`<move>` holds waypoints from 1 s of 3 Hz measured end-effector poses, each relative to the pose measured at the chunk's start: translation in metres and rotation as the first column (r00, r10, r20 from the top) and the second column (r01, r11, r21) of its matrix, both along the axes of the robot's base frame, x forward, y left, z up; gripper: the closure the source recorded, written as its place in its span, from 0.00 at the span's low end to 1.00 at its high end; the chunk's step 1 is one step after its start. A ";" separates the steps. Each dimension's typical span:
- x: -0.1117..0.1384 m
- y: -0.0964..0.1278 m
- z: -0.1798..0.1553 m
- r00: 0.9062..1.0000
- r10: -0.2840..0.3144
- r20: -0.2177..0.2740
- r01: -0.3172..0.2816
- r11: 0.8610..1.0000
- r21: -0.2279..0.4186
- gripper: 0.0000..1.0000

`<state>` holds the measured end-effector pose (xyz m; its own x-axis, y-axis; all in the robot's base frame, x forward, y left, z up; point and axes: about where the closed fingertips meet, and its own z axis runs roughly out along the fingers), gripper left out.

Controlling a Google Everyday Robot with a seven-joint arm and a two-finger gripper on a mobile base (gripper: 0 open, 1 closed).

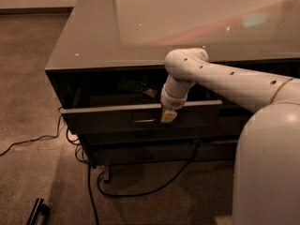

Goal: Open top drawer

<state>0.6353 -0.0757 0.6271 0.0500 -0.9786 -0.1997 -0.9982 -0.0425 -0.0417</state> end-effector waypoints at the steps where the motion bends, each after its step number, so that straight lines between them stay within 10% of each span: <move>1: 0.000 0.000 0.003 1.000 0.000 0.000 0.000 1.000 0.000 0.88; 2: 0.000 0.000 0.003 1.000 0.000 0.000 0.000 1.000 0.000 0.88; 3: 0.000 0.000 0.003 1.000 0.000 0.000 0.000 1.000 0.000 0.64</move>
Offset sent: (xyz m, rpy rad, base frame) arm 0.0000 0.0000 0.0031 0.0000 -0.0001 -0.0001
